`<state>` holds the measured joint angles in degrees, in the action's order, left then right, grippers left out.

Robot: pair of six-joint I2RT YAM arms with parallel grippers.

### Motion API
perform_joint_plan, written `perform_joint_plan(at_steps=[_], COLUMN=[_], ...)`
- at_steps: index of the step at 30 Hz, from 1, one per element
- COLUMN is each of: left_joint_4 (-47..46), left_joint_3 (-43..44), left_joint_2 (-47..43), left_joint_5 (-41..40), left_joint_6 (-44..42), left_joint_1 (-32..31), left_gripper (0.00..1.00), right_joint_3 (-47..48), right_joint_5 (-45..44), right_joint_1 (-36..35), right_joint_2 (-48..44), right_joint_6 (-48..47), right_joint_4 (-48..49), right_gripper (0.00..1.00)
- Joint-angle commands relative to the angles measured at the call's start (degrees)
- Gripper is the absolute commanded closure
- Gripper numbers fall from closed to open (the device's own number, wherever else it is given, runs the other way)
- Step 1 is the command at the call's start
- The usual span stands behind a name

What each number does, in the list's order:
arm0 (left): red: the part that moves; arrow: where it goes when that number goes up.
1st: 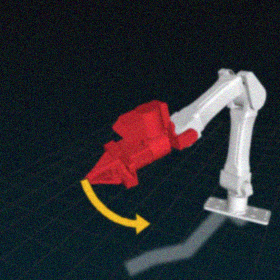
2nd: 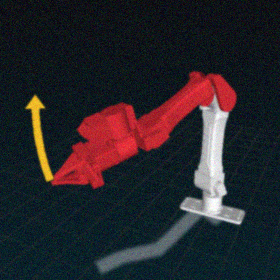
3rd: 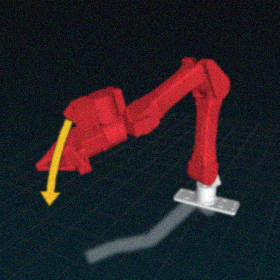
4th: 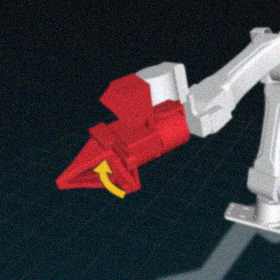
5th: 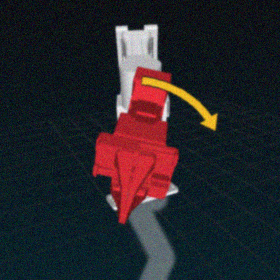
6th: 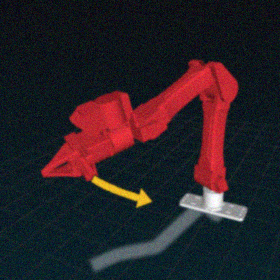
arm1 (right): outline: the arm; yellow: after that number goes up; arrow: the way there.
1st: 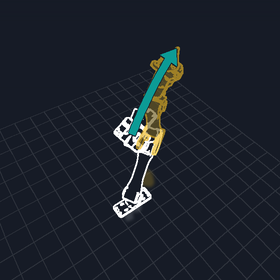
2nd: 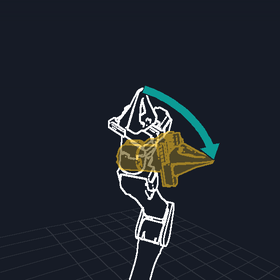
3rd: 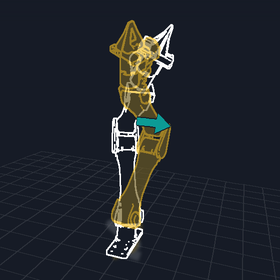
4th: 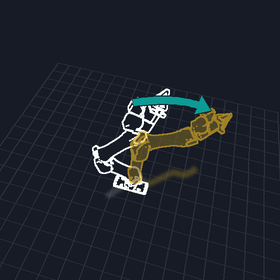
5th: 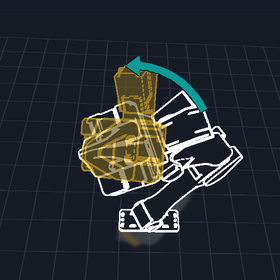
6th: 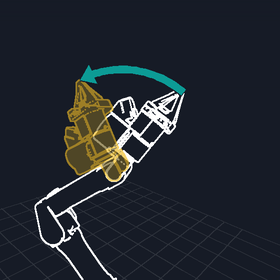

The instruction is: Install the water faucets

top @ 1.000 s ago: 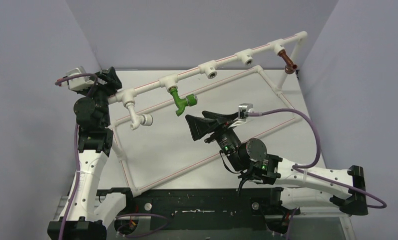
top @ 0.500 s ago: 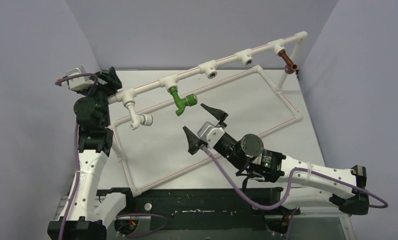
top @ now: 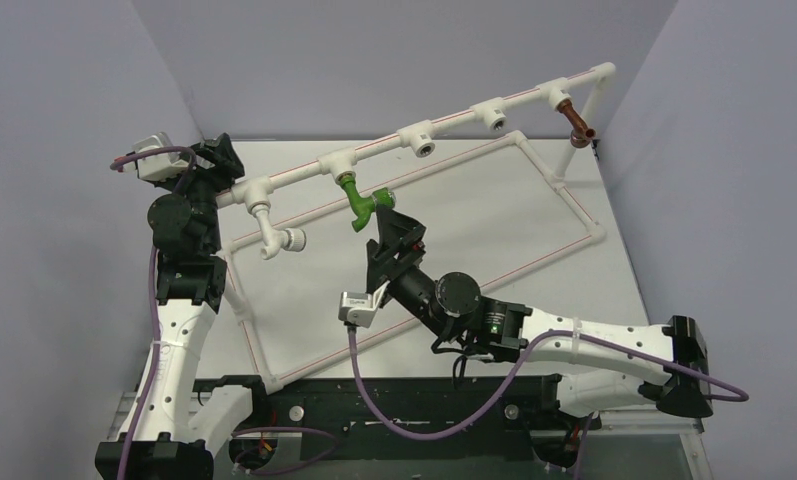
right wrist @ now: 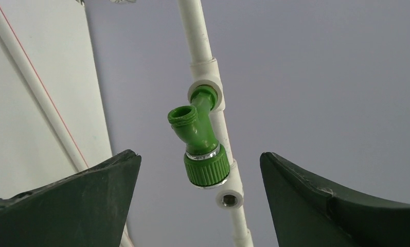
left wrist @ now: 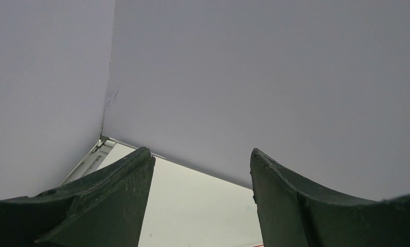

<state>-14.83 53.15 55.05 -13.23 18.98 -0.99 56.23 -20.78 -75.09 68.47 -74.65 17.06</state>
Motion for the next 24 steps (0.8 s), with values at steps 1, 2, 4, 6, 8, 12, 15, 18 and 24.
perform_joint_plan(at_steps=[1, 2, 4, 6, 8, 12, 15, 18, 24], left_joint_4=[19.36, 19.37, 19.49, 19.35, 19.41, 19.39, 19.45, 19.38, 19.43], left_joint_3=[-5.60, -5.60, -5.60, -5.72, -5.73, -5.60, -5.60, -5.73, -5.60], left_joint_2=[4.65, 4.66, 4.69, 4.57, 4.61, 4.50, 4.41, 4.19, 4.09], left_joint_5=[0.75, 0.75, 0.75, 0.75, 0.67, 0.74, 0.67, 0.61, 0.58], left_joint_6=[-0.53, -0.53, -0.53, -0.53, -0.53, -0.53, -0.56, -0.61, -0.61], left_joint_1=[0.55, 0.51, 0.55, 0.56, 0.54, 0.53, 0.51, 0.55, 0.53], left_gripper=[0.34, 0.34, 0.34, 0.34, 0.34, 0.34, 0.34, 0.34, 0.34], right_joint_3=[2.57, 3.05, 3.57, 4.01, 4.19, 5.14, 6.09, 6.66, 7.95], right_joint_5=[-4.45, -5.00, -5.82, -6.86, -8.09, -8.71, -9.42, -9.71, -10.53], right_joint_1=[0.11, 0.17, 0.13, 0.33, 0.42, 0.51, 0.71, 1.15, 1.98], right_joint_2=[2.86, 3.74, 5.21, 6.67, 8.04, 9.81, 11.11, 12.09, 14.02], right_joint_6=[-11.45, -12.39, -14.06, -15.85, -17.98, -18.95, -19.41, -19.74, -19.39], right_joint_4=[7.67, 7.98, 9.32, 10.38, 13.12, 14.84, 15.61, 16.59, 17.26], right_gripper=[0.11, 0.12, 0.14, 0.17, 0.20, 0.26, 0.31, 0.35, 0.47])
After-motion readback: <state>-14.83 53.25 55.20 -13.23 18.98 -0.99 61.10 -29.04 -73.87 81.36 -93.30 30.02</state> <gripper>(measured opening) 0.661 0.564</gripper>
